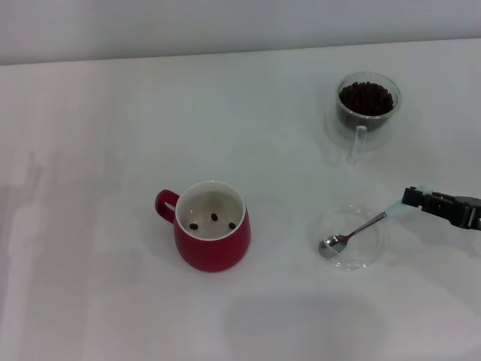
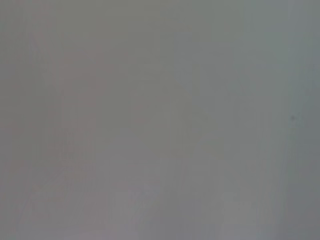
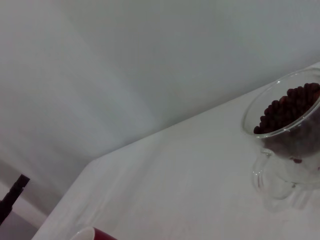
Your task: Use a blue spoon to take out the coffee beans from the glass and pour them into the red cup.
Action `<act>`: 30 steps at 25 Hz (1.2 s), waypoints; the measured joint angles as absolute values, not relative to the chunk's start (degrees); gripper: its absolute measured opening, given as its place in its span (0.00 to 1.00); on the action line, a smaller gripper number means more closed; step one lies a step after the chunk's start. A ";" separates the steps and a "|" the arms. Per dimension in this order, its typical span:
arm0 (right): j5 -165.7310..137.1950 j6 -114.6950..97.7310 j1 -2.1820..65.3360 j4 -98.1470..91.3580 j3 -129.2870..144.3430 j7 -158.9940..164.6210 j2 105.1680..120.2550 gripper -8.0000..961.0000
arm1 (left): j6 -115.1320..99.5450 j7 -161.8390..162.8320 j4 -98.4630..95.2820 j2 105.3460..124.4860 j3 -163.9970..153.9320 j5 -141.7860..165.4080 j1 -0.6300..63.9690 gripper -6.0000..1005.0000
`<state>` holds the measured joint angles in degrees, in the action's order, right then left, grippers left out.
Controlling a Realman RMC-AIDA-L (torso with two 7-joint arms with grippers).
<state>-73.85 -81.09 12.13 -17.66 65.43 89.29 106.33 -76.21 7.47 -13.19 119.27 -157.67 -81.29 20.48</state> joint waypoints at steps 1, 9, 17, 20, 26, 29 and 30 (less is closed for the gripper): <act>-73.85 -80.98 12.13 -17.66 65.44 89.30 106.33 0.24 | -76.20 7.47 -13.17 119.27 -157.67 -81.29 20.48 0.88; -73.88 -78.17 12.05 -17.66 65.63 89.99 106.34 0.31 | -76.20 7.47 -13.14 119.27 -157.67 -81.30 20.48 0.88; -73.88 -76.09 11.53 -17.67 64.51 89.86 106.07 0.38 | -76.23 7.47 -13.18 119.27 -157.68 -81.30 20.48 0.88; -73.89 -75.68 11.48 -17.86 64.29 89.39 106.05 0.41 | -76.25 7.47 -13.19 119.27 -157.67 -81.30 20.48 0.88; -73.91 -73.54 11.65 -18.42 62.88 88.04 106.31 0.51 | -76.29 7.47 -13.19 119.27 -157.67 -81.30 20.48 0.88; -73.92 -73.23 12.26 -18.48 59.30 86.15 106.49 0.59 | -76.29 7.53 -13.19 119.31 -157.68 -81.30 20.48 0.88; -73.88 -73.25 12.52 -18.60 57.62 85.16 106.66 0.64 | -76.28 7.56 -13.19 119.33 -157.67 -81.30 20.47 0.88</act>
